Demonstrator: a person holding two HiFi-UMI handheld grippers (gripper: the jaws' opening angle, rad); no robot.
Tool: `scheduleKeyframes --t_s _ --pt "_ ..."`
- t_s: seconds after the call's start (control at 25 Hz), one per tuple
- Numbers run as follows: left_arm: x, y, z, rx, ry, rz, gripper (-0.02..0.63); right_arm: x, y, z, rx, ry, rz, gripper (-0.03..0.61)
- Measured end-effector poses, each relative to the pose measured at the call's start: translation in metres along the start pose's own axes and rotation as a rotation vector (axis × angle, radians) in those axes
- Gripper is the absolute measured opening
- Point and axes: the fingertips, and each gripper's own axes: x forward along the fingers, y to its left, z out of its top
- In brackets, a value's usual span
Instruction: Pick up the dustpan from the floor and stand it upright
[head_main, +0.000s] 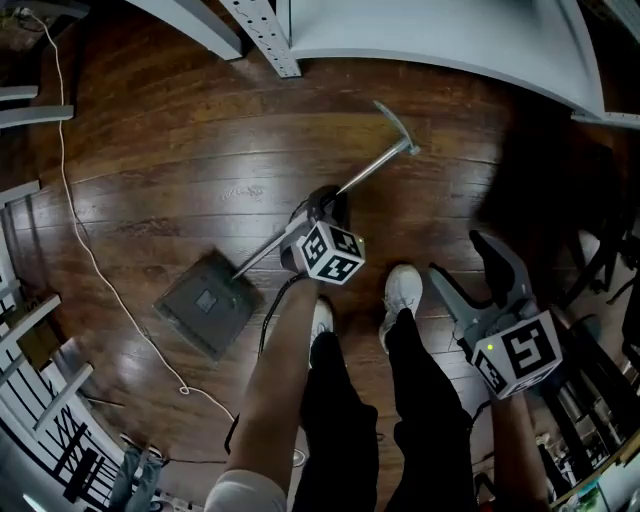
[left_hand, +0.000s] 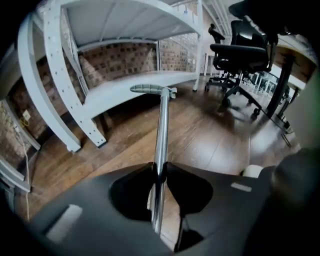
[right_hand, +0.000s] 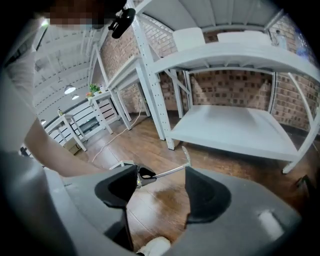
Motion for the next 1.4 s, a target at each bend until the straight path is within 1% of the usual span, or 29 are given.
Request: scheduleKeyframes --t_s 0.16,0.24,0.32,0.44,0.56,0.68,0.76,0.8,0.88,0.96,1.04,1.08,1.12,1.16,1.2,1.28,1.32,1.4 --pt "-0.133 0.005 0.055 -0.021 -0.115 0.009 0.096 -0.054 0.065 0.087 -0.080 -0.050 0.060 0.287" --pt "-0.197 0.010 0.074 -0.035 -0.164 0.008 0.095 -0.079 0.101 0.126 -0.107 -0.072 0.080 0.287" --pt "-0.258 0.018 0.079 -0.065 -0.194 0.015 0.095 -0.098 0.139 0.155 -0.120 -0.079 0.102 0.277" --pt "-0.328 0.035 0.064 -0.154 -0.196 0.044 0.094 -0.120 0.184 0.181 -0.135 -0.072 0.131 0.272" --pt "-0.373 0.052 0.031 -0.233 -0.163 0.108 0.094 -0.135 0.219 0.195 -0.154 -0.065 0.155 0.272" --pt "-0.409 0.066 -0.007 -0.304 -0.135 0.191 0.097 -0.145 0.250 0.204 -0.162 -0.056 0.167 0.272" --pt "-0.426 0.071 -0.030 -0.365 -0.112 0.248 0.103 -0.152 0.266 0.212 -0.168 -0.075 0.162 0.272" --pt "-0.432 0.070 -0.040 -0.387 -0.097 0.259 0.106 -0.156 0.273 0.216 -0.172 -0.095 0.157 0.272" --pt "-0.446 0.060 -0.058 -0.399 -0.058 0.242 0.110 -0.163 0.292 0.224 -0.177 -0.133 0.156 0.265" --pt "-0.461 0.047 -0.072 -0.418 -0.025 0.197 0.109 -0.173 0.312 0.233 -0.178 -0.163 0.162 0.261" --pt "-0.473 0.039 -0.078 -0.488 -0.012 0.160 0.111 -0.185 0.326 0.246 -0.191 -0.201 0.164 0.261" --pt "-0.479 0.034 -0.077 -0.519 -0.006 0.154 0.122 -0.192 0.330 0.252 -0.202 -0.219 0.164 0.261" --pt "-0.487 0.027 -0.076 -0.530 0.003 0.157 0.134 -0.201 0.333 0.257 -0.210 -0.236 0.165 0.261" --pt "-0.495 0.019 -0.074 -0.518 0.016 0.166 0.149 -0.210 0.336 0.261 -0.213 -0.252 0.166 0.261" --pt "-0.506 0.010 -0.073 -0.490 0.029 0.176 0.155 -0.220 0.340 0.263 -0.211 -0.268 0.170 0.261" --pt "-0.535 -0.014 -0.070 -0.441 0.041 0.185 0.146 -0.244 0.348 0.262 -0.200 -0.294 0.178 0.261" --pt "-0.554 -0.027 -0.066 -0.434 0.033 0.191 0.146 -0.260 0.353 0.259 -0.198 -0.302 0.178 0.261" --pt "-0.595 -0.052 -0.054 -0.445 -0.017 0.224 0.147 -0.300 0.364 0.251 -0.205 -0.338 0.177 0.261"
